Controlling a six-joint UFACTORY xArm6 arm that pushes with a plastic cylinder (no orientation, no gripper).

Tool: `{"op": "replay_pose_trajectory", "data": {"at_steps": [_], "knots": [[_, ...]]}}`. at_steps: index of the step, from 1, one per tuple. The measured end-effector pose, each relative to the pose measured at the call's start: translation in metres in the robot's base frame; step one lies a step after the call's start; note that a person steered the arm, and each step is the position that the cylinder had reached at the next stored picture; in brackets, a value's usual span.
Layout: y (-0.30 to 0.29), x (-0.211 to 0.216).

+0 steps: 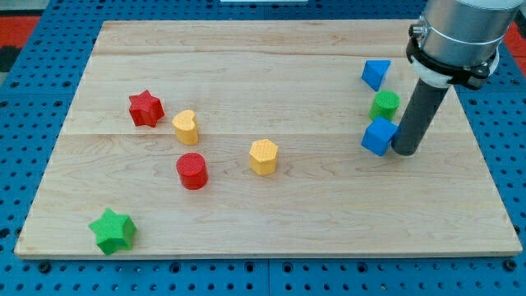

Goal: Point your arm at the top left of the yellow hexagon

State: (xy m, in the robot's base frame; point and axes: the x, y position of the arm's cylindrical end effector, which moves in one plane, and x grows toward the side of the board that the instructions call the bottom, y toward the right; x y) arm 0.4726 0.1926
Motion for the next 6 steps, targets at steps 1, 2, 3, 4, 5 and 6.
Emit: {"op": "replay_pose_trajectory", "data": {"at_steps": [1,2,3,4,5,6], "knots": [[0.002,0.053],[-0.091,0.06],[-0.211,0.066],[-0.248,0.027],[-0.234,-0.006],[-0.227,-0.005]]}}
